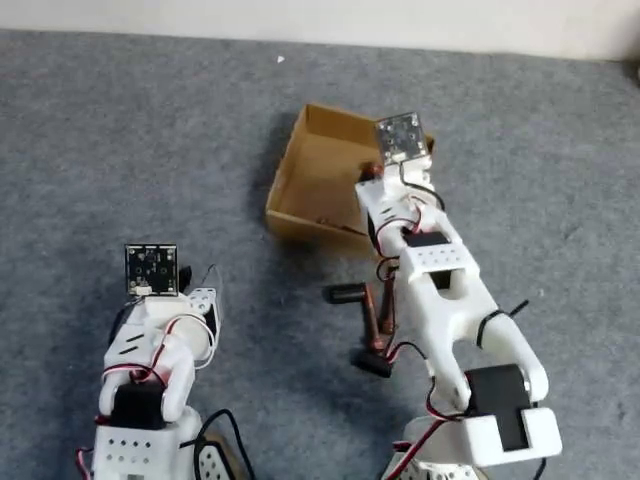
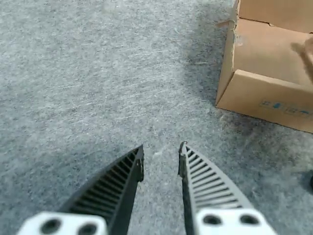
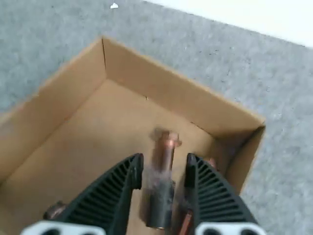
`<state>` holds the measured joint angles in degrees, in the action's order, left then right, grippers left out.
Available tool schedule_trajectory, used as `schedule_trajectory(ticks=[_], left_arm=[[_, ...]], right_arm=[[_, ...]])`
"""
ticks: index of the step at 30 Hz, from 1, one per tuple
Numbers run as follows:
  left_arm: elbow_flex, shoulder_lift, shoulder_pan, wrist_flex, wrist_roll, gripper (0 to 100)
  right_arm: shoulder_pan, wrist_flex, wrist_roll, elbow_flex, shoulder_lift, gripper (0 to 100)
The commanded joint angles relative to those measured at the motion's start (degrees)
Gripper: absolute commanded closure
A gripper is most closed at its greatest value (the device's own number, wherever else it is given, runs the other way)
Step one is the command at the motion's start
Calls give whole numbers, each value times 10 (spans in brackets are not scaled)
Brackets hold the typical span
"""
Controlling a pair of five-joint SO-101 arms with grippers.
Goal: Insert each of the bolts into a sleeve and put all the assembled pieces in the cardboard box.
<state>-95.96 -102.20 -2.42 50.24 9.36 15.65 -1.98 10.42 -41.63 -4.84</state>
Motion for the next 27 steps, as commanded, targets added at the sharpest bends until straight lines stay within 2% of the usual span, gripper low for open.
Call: schedule_trajectory(ticks=[1, 4, 9, 14, 16, 21, 24, 27], left_arm=[[-13, -21, -4, -13, -4, 857], [-13, -21, -4, -13, -4, 857], [-13, -21, -4, -13, -4, 857], [-13, -21, -4, -13, -4, 857], [-13, -21, -4, -13, -4, 857], [-13, -21, -4, -13, -4, 857], [-13, -21, -4, -13, -4, 857], [-13, -21, -4, -13, -4, 857]], right_arm=[[-7, 9, 4, 22, -70, 871], [-5, -92, 4, 1, -137, 871], [11, -345, 5, 6, -246, 870], [39, -537, 7, 44, -289, 868], [54, -594, 40, 55, -289, 868], [107, -663, 178, 57, -289, 868], [115, -664, 205, 57, -288, 859], [116, -664, 207, 57, -287, 793]])
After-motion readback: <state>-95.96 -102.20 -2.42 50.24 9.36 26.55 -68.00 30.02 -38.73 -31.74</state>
